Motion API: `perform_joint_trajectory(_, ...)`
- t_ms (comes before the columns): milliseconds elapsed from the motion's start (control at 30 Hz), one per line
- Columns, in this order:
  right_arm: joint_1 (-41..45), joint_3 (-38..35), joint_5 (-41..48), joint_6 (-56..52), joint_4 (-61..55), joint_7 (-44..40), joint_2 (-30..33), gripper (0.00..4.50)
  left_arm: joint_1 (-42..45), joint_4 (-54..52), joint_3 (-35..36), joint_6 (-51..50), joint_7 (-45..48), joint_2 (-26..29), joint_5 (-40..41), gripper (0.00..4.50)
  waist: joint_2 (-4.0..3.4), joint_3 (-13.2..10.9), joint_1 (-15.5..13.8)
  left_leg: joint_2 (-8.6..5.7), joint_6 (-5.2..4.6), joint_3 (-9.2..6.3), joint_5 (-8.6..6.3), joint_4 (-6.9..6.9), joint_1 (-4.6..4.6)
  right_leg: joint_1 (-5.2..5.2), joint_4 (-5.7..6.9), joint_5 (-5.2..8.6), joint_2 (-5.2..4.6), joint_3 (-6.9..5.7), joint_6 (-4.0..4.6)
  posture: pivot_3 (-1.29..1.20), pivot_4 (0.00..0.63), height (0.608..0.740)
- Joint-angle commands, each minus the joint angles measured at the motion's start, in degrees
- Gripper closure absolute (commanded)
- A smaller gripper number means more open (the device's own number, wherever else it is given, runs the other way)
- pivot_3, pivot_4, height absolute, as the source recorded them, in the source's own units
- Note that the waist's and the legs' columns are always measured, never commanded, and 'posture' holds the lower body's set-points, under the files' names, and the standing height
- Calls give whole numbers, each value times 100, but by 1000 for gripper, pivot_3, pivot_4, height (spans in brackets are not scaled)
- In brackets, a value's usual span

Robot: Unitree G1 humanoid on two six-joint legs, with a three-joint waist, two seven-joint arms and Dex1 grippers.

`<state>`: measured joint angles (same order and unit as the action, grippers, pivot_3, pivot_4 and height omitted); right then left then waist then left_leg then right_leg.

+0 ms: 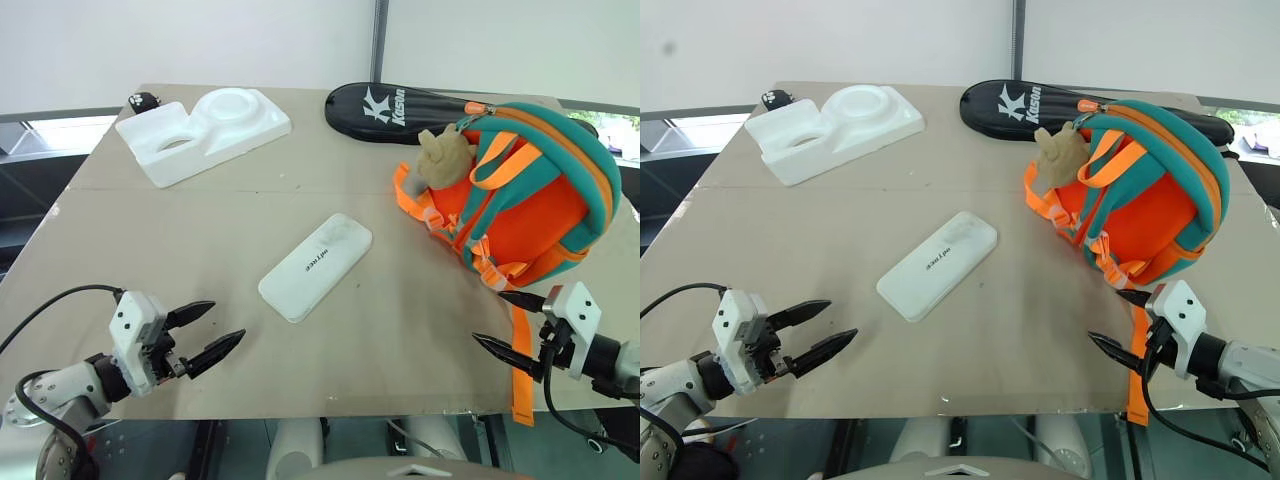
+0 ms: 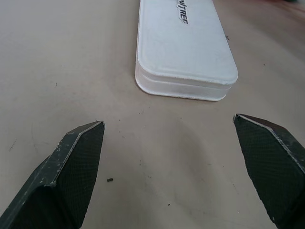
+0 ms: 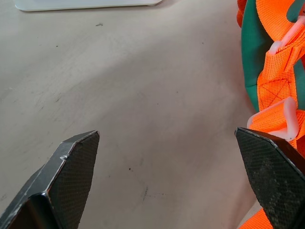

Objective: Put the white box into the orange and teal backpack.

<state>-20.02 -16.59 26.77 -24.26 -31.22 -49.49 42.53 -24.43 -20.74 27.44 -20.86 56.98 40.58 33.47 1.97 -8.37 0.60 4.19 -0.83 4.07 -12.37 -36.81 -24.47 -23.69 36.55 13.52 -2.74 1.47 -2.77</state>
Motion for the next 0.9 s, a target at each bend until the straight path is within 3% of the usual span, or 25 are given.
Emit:
perform_joint_trajectory(33,325,216,-242,-24,-355,376,-47,0,81,-166,41,-65,-181,-57,123,75,0,0,0,0,0,0,0,0,0,0,0,0,0,0,0,0,150,740)
perform_joint_trajectory(300,2165,1612,52,-1381,-730,1111,-529,0,63,-621,-11,-461,-875,-579,469,75,12,7,-3,4,5,8,-3,11,25,1,6,-1,-21,-34,4,0,150,740)
perform_joint_trajectory(467,3148,2221,-218,-1529,-40,1429,-1078,2148,-139,-963,-125,-641,-1440,-1006,573,2207,14,7,0,1,7,10,-5,8,3,-2,0,-1,-23,-46,4,0,150,740)
perform_joint_trajectory(567,4089,2893,-978,-1285,937,1926,-1696,3707,-392,-1172,-332,-657,-1927,-1401,418,3771,14,7,69,2,7,15,-4,5,9,-4,5,-3,-19,-37,4,0,150,740)
perform_joint_trajectory(633,4725,3256,-1563,-1001,1713,2354,-2176,4479,-425,-1297,-513,-777,-2470,-1651,236,4480,14,7,63,2,7,16,-4,0,12,-3,15,-3,-16,-39,4,0,150,740)
perform_joint_trajectory(700,5252,3334,-1933,-819,2528,2822,-2675,4479,-441,-1505,-721,-876,-2849,-1866,168,4480,12,7,57,2,7,14,-3,-1,19,-2,23,-3,-10,-38,6,0,150,740)
perform_joint_trajectory(900,6305,3601,-2796,445,5157,3126,-3231,4479,-223,-1762,-1284,-983,-3659,-2279,-177,4480,18,11,-3,-5,7,14,-3,-9,-2,-2,19,-5,-14,-40,8,0,150,740)
